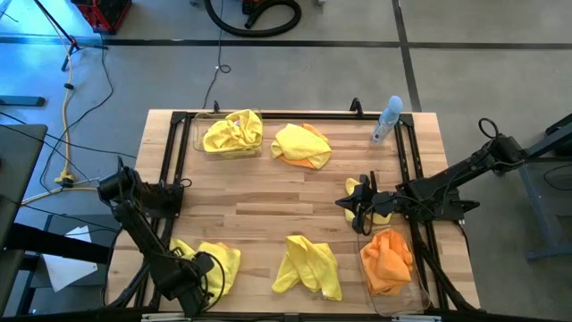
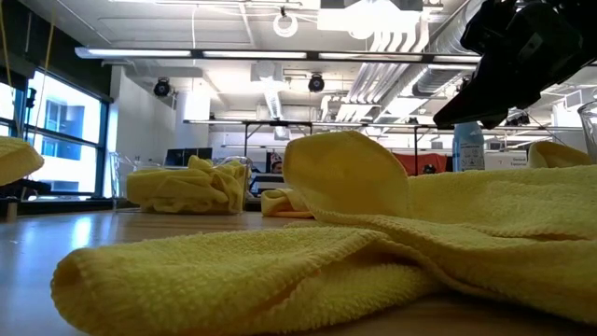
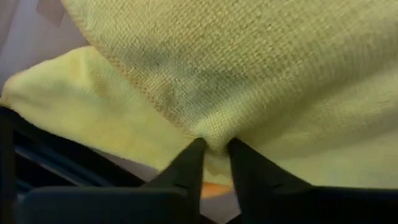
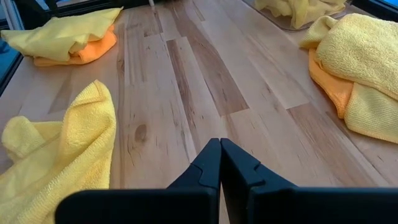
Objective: Sort microfiber towel by color & place in baskets
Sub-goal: Put the yellow towel into the top transparent bin
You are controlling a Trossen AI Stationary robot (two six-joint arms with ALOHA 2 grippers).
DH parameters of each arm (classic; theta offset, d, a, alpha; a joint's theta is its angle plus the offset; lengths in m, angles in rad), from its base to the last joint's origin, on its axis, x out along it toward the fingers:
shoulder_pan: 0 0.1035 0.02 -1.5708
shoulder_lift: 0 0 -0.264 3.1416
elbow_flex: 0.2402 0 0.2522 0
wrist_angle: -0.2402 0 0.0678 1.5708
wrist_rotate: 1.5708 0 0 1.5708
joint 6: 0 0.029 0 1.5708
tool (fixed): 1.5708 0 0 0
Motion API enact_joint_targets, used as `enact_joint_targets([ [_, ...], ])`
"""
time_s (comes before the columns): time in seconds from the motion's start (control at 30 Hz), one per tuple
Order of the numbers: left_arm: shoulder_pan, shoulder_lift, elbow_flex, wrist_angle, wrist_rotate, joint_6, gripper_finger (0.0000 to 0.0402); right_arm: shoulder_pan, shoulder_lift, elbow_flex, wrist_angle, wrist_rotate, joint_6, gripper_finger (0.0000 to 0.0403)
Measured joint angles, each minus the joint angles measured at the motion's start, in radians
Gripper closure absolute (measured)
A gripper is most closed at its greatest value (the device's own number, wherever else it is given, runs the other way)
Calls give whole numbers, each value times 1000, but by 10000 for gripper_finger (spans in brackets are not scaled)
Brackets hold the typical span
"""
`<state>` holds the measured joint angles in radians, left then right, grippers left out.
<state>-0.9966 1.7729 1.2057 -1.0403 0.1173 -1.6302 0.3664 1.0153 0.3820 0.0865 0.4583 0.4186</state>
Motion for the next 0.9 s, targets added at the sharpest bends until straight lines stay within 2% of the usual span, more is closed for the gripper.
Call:
enact_joint_targets([
  [0.03,5,-1,0,0,4,18,374,0,0,0,0,0,0,403],
  [0.1,14,-5,0,-4,1,43,392,0,0,0,0,-3,-1,403],
  [0.3,30,-62,21,-68,-14,65,401,0,0,0,0,-3,-8,403],
  [0.4,30,-97,93,-173,-78,64,401,0,0,0,0,-3,-13,403],
  [0.57,30,-142,257,-379,-262,78,401,0,0,0,0,-3,-29,403],
  [0.7,32,-168,382,-535,-455,110,401,0,0,0,0,-3,-35,403],
  [0.83,72,-241,435,-527,-679,219,401,0,0,0,0,-2,-35,403],
  [0.9,115,-276,459,-535,-750,279,401,0,0,0,0,-2,-35,403],
])
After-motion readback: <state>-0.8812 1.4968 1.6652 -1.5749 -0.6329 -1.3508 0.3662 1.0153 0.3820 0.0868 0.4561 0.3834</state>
